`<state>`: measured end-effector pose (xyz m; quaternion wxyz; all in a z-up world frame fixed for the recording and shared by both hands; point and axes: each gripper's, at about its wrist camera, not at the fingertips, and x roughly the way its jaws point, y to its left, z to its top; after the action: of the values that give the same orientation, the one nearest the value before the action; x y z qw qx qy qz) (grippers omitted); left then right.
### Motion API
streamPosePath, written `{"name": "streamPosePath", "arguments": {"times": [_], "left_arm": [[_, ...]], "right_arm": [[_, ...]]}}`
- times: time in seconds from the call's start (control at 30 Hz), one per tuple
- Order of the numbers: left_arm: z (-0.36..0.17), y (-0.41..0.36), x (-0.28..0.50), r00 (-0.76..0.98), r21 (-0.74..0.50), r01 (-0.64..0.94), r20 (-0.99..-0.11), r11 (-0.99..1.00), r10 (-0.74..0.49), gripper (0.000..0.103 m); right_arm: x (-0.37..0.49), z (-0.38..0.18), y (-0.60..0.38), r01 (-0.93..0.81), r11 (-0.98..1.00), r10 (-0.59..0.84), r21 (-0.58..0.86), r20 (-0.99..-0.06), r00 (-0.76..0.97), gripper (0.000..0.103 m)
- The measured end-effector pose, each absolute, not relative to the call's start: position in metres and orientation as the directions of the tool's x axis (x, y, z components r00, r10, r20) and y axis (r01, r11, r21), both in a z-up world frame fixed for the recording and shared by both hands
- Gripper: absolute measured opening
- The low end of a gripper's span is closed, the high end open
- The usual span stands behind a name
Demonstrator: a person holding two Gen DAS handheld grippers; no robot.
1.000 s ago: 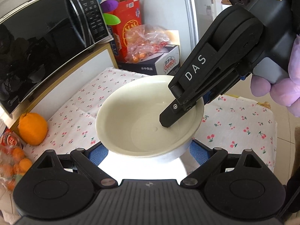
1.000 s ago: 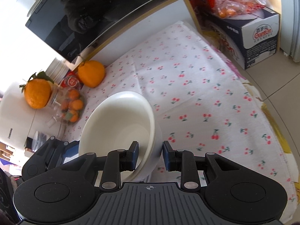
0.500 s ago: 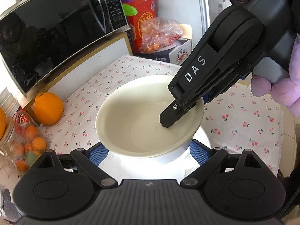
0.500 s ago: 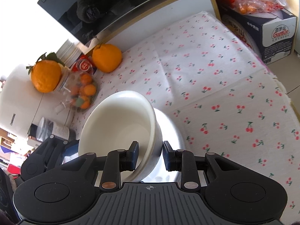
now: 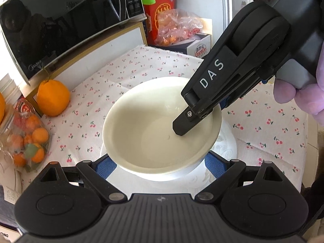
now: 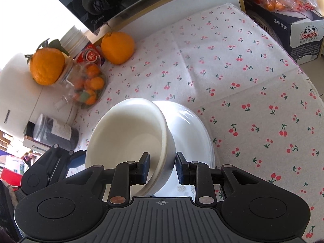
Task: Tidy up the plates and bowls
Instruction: 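Lift the nested cream bowls and carry them over the plate stack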
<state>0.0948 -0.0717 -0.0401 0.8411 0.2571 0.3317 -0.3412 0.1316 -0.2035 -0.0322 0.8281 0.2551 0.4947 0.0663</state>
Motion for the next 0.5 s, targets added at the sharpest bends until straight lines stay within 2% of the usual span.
{"name": "streamPosePath", "arguments": {"times": [0.5], "left_arm": [[-0.049,-0.073,0.094,0.527,0.208,0.754,-0.759,0.623,-0.383,0.092]], "right_arm": [[0.134,-0.043,-0.198,0.147,0.884,0.335,0.445,-0.819,0.465,0.027]]}}
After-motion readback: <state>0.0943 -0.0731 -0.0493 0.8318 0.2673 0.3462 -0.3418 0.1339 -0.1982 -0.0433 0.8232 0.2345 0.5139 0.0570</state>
